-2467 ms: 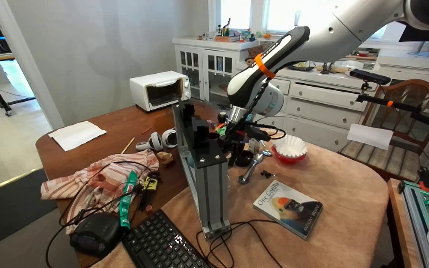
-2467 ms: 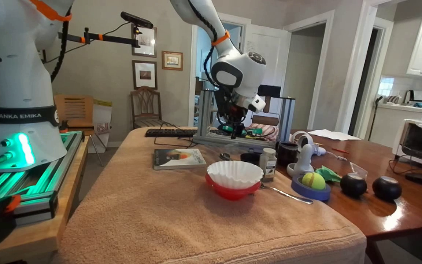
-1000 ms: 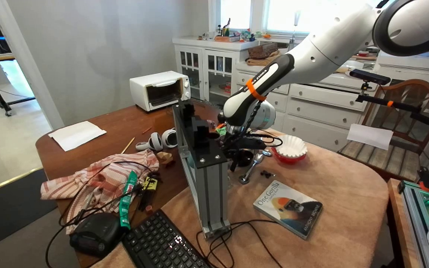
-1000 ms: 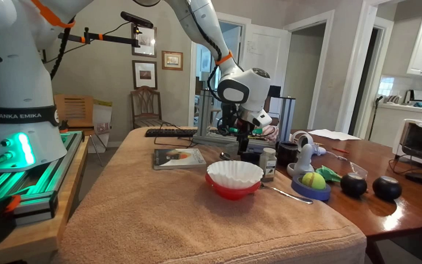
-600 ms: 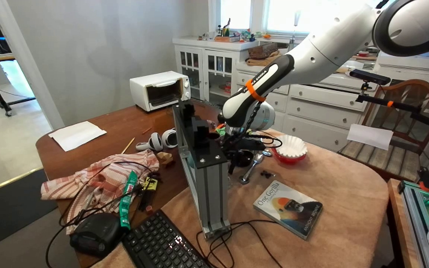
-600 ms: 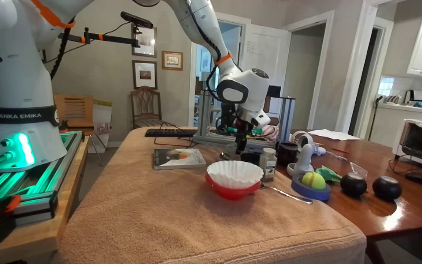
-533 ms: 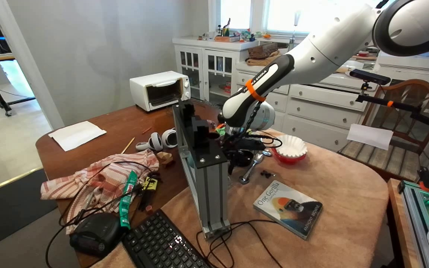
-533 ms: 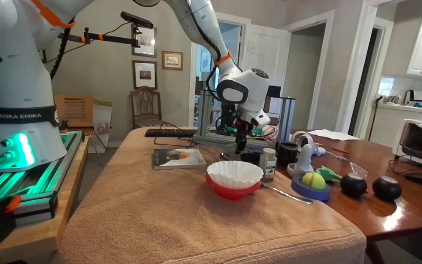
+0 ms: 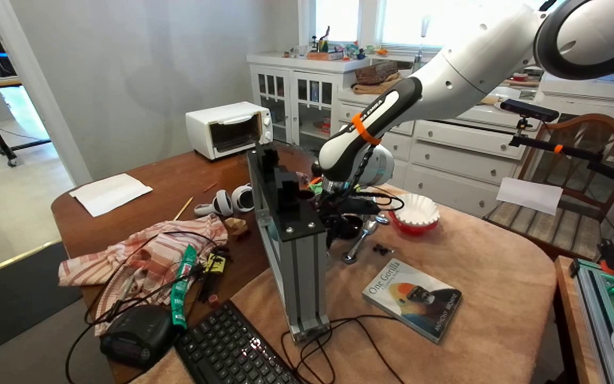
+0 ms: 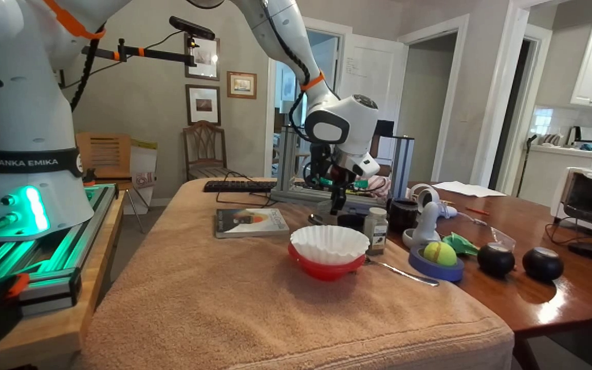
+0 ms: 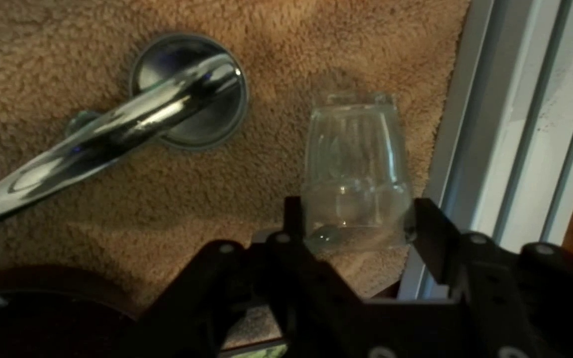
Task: Move the glass cup to the right
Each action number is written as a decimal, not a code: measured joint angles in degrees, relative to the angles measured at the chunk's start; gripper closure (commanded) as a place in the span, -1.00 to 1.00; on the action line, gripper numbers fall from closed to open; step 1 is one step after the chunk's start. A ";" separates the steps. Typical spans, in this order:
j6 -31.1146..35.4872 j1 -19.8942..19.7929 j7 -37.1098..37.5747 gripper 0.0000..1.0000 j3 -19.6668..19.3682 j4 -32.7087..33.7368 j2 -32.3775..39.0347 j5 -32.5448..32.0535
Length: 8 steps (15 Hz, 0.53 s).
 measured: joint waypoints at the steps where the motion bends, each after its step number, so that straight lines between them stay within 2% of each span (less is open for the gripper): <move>1: -0.46 -0.27 -0.17 0.36 -0.14 -0.23 -0.49 -0.49; 4: -3.53 -2.16 -2.63 0.36 -0.51 -2.64 -3.94 -1.80; 8: -10.68 -6.52 -10.45 0.36 -0.29 -8.70 -11.80 -1.83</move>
